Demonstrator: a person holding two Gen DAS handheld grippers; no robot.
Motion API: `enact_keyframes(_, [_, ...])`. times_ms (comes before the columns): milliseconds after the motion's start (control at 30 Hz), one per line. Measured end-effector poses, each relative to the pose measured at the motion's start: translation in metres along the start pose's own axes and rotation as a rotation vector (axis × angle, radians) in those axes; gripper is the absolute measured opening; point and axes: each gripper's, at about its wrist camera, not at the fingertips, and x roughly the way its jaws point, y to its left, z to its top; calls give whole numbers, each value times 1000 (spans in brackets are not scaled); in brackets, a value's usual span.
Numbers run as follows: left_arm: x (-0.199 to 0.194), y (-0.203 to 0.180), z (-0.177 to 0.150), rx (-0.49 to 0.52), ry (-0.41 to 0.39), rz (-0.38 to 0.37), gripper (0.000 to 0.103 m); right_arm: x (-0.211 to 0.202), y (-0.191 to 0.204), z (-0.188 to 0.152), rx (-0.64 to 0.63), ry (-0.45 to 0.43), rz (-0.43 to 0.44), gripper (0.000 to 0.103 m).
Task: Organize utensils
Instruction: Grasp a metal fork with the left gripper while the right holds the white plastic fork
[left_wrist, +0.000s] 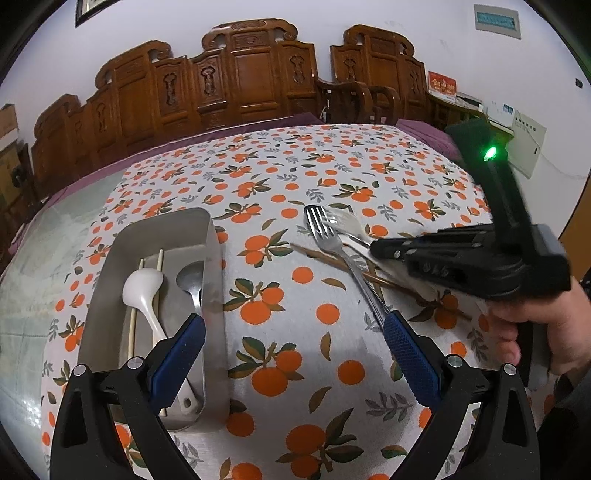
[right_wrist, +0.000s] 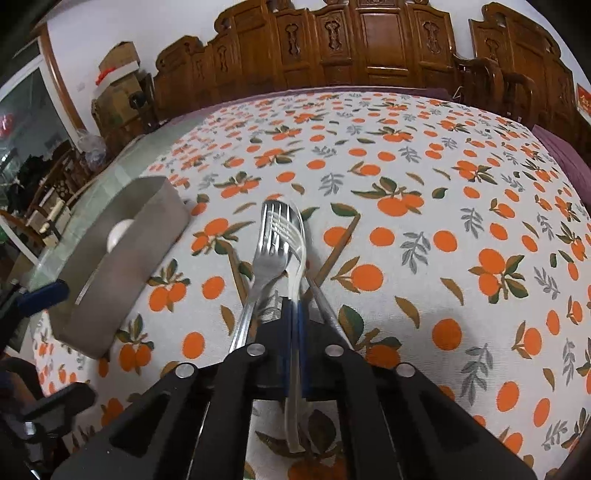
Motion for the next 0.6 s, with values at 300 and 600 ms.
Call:
enact_keyframes(300, [7, -12, -2, 22, 7, 0, 94, -30, -13, 5, 21, -67, 28, 4])
enact_keyframes(600, [27, -30, 9, 47, 33, 7, 94, -42, -39, 3, 45, -90, -30, 4])
